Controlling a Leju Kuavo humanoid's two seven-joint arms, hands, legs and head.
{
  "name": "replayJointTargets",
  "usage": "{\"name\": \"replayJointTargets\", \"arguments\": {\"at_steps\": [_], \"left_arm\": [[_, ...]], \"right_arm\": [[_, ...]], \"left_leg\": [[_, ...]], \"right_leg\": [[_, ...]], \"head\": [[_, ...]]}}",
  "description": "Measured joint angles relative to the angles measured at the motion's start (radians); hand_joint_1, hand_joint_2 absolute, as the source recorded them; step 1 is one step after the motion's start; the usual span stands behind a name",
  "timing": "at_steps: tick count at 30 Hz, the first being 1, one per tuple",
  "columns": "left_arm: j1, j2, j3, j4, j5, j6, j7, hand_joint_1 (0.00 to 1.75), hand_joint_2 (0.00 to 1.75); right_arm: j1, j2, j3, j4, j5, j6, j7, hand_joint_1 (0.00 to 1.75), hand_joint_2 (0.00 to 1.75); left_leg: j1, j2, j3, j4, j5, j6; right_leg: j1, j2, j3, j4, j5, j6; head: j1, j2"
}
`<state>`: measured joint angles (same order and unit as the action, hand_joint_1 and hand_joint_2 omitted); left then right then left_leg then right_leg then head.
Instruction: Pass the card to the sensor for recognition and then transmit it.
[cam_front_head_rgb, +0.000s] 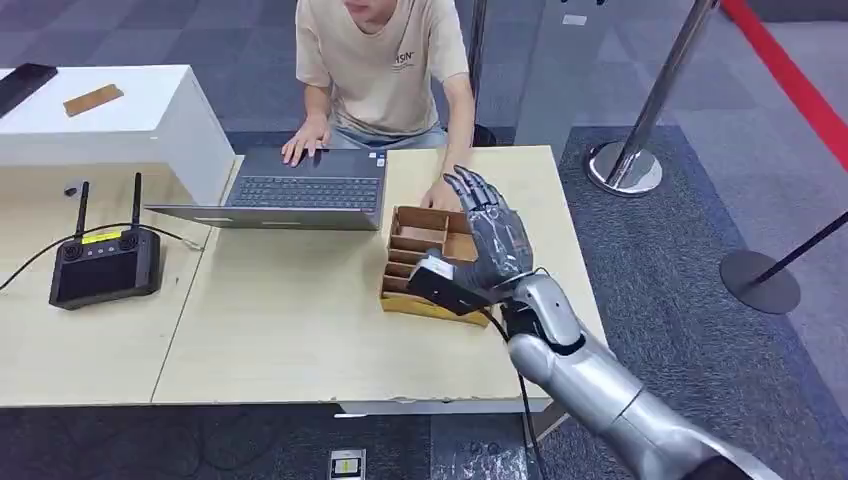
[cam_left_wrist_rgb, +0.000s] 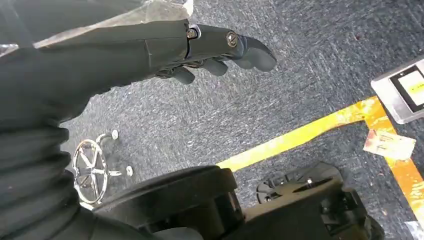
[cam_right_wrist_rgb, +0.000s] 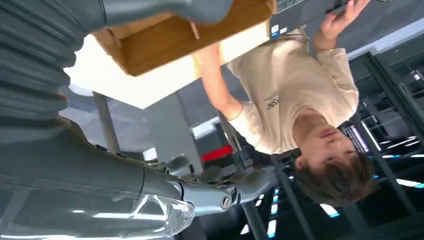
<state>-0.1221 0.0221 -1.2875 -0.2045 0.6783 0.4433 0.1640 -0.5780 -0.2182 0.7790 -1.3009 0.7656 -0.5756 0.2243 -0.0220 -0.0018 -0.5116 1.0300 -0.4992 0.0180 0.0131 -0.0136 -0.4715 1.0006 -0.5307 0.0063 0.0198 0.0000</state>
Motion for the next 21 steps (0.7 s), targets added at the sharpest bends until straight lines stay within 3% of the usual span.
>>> {"name": "replayJointTargets", "arguments": {"at_steps": [3,5,9,11,13,18,21], "left_arm": [[-0.001,0.000,0.003,0.000,0.000,0.001,0.000,0.00,1.75],[0.000,0.001,0.005,0.000,0.000,0.003,0.000,0.00,1.75],[0.000,0.001,0.006,0.000,0.000,0.003,-0.001,0.00,1.75],[-0.001,0.001,0.006,0.000,-0.001,0.003,-0.001,0.00,1.75],[-0.001,0.001,0.006,0.000,-0.002,0.003,-0.001,0.00,1.75],[-0.001,0.001,0.006,0.000,-0.008,0.003,-0.001,0.00,1.75],[-0.001,0.001,0.006,0.000,-0.010,0.003,-0.001,0.00,1.75]], "right_arm": [[0.022,-0.014,-0.015,-0.033,0.001,0.000,0.002,0.45,1.75],[0.031,-0.019,-0.021,-0.052,0.001,0.000,0.002,0.93,1.75],[0.047,-0.030,-0.034,-0.076,0.002,0.001,0.003,1.08,1.75],[0.050,-0.032,-0.039,-0.077,0.008,0.002,0.003,1.01,1.75],[0.053,-0.034,-0.040,-0.077,0.013,0.003,0.003,1.29,1.75],[0.057,-0.038,-0.043,-0.074,-0.001,0.007,0.003,1.26,1.75],[0.058,-0.038,-0.046,-0.066,-0.005,0.009,0.001,0.86,1.75]], "left_leg": [[0.000,0.001,0.000,0.000,0.000,0.000],[0.000,0.001,0.000,0.000,0.000,0.000],[0.000,0.001,0.000,0.000,0.000,0.000],[0.000,0.001,0.000,0.000,0.000,0.000],[0.000,0.001,0.000,0.000,0.000,0.000],[0.000,0.001,0.000,0.000,0.000,0.000],[0.000,0.001,0.000,0.000,0.000,0.000]], "right_leg": [[0.000,0.000,0.000,0.000,0.000,0.000],[0.000,0.000,0.000,0.000,0.000,0.000],[0.000,0.000,0.000,0.000,0.000,0.000],[0.000,0.000,0.000,0.000,0.000,0.000],[0.000,0.000,0.000,0.000,0.000,0.000],[0.000,0.000,0.000,0.000,0.000,0.000],[0.000,0.000,0.000,0.000,0.000,0.000]], "head": [[0.000,0.000],[0.000,0.000],[0.000,0.000],[0.000,0.000],[0.000,0.000],[0.000,0.000],[0.000,0.000]]}}
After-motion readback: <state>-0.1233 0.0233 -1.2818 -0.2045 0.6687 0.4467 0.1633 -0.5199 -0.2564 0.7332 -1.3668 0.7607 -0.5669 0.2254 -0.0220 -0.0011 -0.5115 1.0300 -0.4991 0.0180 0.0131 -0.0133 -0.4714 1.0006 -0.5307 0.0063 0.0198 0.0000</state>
